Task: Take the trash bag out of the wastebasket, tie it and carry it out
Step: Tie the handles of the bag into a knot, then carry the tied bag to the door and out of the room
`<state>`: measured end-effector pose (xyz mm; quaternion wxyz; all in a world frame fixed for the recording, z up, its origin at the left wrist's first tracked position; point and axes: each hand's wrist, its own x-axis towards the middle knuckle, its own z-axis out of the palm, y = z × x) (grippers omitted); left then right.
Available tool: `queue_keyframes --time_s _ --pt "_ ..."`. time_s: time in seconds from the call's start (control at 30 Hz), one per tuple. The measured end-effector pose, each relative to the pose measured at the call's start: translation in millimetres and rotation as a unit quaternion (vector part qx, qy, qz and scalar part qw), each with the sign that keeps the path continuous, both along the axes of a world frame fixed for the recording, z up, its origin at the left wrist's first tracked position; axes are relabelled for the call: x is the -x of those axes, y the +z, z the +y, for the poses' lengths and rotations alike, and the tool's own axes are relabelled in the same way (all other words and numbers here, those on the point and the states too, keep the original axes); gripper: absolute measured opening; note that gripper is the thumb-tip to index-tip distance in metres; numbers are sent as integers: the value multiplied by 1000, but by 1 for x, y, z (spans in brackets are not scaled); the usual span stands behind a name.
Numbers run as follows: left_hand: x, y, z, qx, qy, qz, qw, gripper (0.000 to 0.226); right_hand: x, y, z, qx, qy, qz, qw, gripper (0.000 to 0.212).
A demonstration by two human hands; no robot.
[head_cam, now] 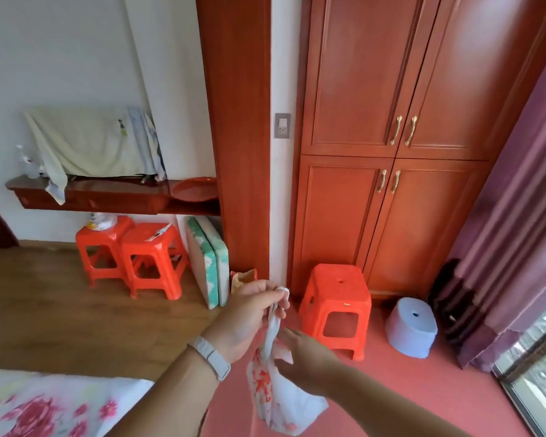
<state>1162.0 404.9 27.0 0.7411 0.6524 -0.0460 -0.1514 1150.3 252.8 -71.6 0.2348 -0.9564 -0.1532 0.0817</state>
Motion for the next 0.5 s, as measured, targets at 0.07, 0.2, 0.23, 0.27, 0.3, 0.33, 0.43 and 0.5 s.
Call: queue_keyframes --time_s 0.07,0.2,0.23,0.27,0.3,0.33,0.43,0.5 --pt "-27 8 11 1 8 -3 1000 19 -29 7 10 -6 1 -4 1000 51" --pt "-84 24 28 8 39 -26 999 14 -94 23 28 -8 12 -16 1000 44" --pt "-98 28 31 12 50 -29 998 12 -110 27 33 -8 14 -20 1000 43" --pt "-112 30 35 11 60 -31 998 12 -125 29 38 -8 19 -23 1000 42" --pt "-125 32 37 6 69 -32 997 12 -139 31 42 -13 24 -23 999 41" --pt "-138 33 40 -1 77 -33 996 12 -153 31 46 -20 30 -21 999 40" --pt "-177 30 48 -6 99 -24 995 12 -196 24 58 -36 49 -2 998 38" --pt "-202 24 55 -15 115 -18 993 14 -227 17 66 -43 66 1 997 40"
